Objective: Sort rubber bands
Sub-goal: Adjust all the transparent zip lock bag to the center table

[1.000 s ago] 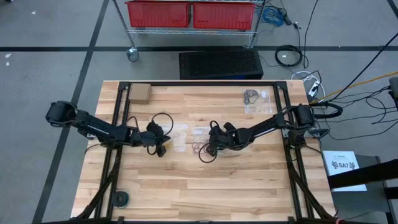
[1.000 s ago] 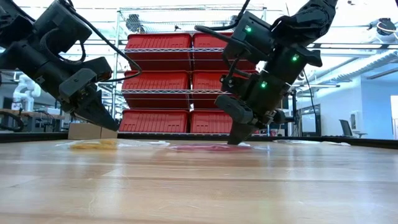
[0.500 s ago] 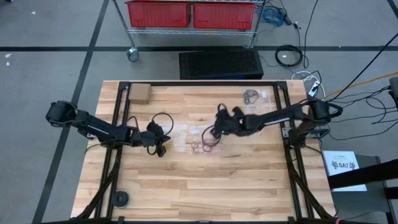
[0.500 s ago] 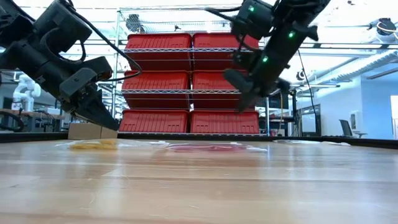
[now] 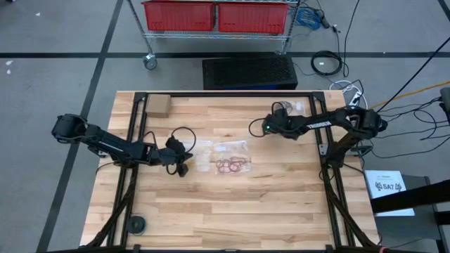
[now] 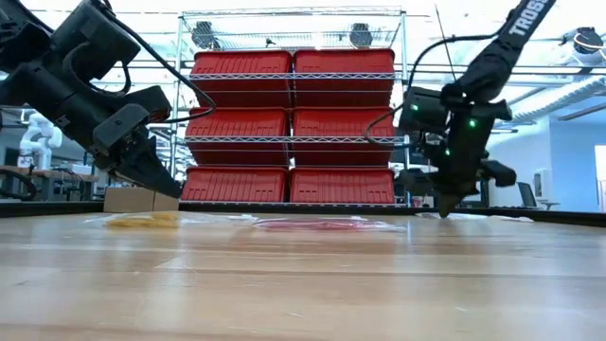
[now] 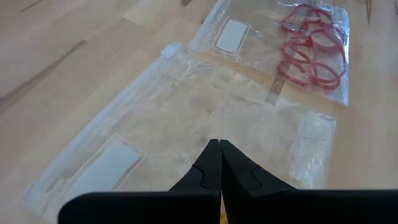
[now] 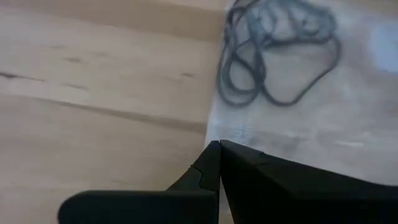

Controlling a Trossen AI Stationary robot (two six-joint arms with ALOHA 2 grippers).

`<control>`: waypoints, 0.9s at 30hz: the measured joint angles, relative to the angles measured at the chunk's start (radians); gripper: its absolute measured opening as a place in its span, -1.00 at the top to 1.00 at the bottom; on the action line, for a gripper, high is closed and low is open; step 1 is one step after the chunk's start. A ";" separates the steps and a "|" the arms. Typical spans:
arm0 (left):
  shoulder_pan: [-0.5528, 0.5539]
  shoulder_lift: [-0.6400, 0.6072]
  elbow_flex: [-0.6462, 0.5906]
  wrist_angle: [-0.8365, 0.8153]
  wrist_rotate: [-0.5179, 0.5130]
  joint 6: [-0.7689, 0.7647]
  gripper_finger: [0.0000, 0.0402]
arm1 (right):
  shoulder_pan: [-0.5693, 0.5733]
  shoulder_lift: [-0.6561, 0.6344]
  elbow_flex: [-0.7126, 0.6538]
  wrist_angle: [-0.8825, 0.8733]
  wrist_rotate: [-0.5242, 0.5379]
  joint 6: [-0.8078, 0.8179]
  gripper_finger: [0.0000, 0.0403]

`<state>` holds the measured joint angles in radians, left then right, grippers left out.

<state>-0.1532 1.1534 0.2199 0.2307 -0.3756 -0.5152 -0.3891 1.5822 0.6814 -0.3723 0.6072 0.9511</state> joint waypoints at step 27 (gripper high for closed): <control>0.000 0.000 0.000 -0.002 0.000 -0.001 1.00 | 0.555 -0.117 -0.084 -0.069 -0.589 -0.079 1.00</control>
<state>-0.1532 1.1531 0.2195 0.2284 -0.3752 -0.5159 0.1660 1.4656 0.5970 -0.4410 0.0182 0.8719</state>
